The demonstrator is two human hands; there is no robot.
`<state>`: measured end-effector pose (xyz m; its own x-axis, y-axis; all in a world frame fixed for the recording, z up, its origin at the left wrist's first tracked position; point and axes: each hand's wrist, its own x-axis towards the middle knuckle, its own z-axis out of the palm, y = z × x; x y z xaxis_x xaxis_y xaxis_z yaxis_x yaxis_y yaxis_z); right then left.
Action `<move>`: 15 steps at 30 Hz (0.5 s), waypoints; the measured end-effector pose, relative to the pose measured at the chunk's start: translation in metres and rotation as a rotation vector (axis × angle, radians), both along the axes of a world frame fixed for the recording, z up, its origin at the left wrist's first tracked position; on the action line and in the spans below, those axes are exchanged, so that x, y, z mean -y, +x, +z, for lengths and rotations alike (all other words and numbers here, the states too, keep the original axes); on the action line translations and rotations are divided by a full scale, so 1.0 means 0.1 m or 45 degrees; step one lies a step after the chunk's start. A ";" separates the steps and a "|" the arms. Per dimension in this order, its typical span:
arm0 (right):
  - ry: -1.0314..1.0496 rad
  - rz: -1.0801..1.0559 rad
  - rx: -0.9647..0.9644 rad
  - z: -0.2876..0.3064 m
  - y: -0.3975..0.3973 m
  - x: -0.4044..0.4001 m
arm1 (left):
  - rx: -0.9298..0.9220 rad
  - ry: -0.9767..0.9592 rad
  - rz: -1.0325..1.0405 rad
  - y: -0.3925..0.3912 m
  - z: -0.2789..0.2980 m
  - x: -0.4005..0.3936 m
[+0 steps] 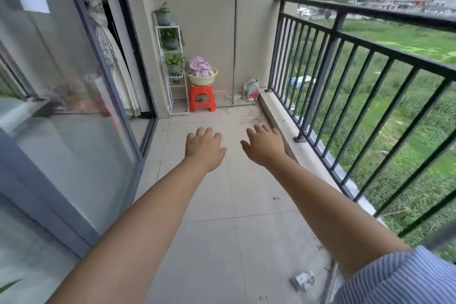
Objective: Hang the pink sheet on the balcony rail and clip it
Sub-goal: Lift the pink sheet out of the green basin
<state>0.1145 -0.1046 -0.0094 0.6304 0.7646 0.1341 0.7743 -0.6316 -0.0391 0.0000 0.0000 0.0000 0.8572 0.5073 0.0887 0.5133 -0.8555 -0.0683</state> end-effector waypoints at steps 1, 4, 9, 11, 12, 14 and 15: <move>-0.024 -0.003 -0.022 -0.06 0.16 -0.12 | -0.036 -0.012 0.014 0.17 -0.06 -0.12; -0.066 0.004 -0.070 -0.24 0.73 -0.50 | -0.074 -0.062 0.060 0.68 -0.25 -0.55; -0.103 0.016 -0.103 -0.36 1.65 -1.29 | -0.097 -0.101 0.121 1.46 -0.39 -1.34; -0.139 0.051 -0.121 -0.44 1.94 -1.69 | -0.097 -0.103 0.145 1.74 -0.45 -1.72; -0.144 0.073 -0.119 -0.48 2.06 -1.86 | -0.091 -0.100 0.155 1.86 -0.47 -1.89; -0.160 0.112 -0.123 -0.58 2.39 -2.33 | -0.114 -0.085 0.179 2.18 -0.55 -2.37; -0.156 0.116 -0.129 -0.63 2.57 -2.58 | -0.129 -0.068 0.188 2.36 -0.59 -2.63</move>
